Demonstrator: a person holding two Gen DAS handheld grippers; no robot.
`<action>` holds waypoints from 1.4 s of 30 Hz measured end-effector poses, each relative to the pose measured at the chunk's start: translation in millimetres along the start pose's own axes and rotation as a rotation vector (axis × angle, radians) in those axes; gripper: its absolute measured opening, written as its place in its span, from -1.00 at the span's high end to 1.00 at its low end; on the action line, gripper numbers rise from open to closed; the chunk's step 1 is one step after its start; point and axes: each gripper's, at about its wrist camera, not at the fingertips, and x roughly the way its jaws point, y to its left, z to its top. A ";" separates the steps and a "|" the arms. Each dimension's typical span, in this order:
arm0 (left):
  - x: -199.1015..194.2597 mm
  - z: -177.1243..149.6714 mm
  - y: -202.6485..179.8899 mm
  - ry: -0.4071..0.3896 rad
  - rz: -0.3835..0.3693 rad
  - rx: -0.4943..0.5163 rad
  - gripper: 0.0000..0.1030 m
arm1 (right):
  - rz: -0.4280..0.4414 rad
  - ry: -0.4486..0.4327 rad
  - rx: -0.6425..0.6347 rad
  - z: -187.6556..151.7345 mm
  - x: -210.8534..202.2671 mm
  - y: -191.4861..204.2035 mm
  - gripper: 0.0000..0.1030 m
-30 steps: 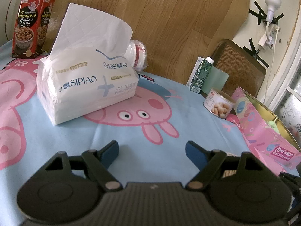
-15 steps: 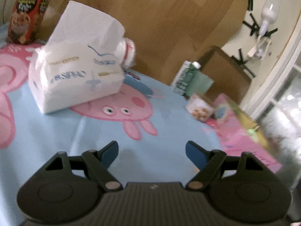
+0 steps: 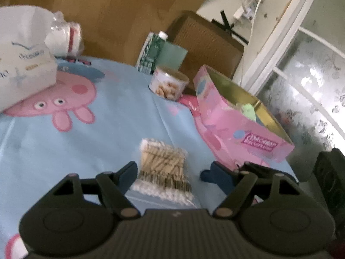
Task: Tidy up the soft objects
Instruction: 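Grasp the cotton swab bag with the left gripper and lift it, then lower the cotton swab bag into the pink tin and open the left gripper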
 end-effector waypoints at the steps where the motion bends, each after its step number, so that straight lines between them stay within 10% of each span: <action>1: 4.7 -2.0 -2.0 0.014 0.000 -0.005 -0.51 | -0.003 0.014 -0.002 0.3 3.8 1.7 -0.48; 7: 14.8 -0.6 -22.6 0.026 0.030 0.048 -0.21 | -0.073 -0.023 0.007 3.6 7.8 0.1 0.11; 22: 76.0 83.8 -164.8 -0.076 -0.131 0.339 -0.22 | -0.440 -0.302 0.089 18.9 -85.0 -92.8 0.11; 29: 134.4 108.4 -180.5 -0.067 0.022 0.263 -0.48 | -0.689 -0.230 0.126 20.2 -59.1 -166.7 -0.20; 38: 98.7 88.9 -156.7 -0.090 0.157 0.238 -0.56 | -0.598 -0.357 0.293 -12.3 -106.4 -137.4 -0.20; 42: 73.2 74.8 -159.2 -0.125 0.215 0.262 -0.99 | -0.568 -0.422 0.389 -24.3 -127.4 -110.9 -0.36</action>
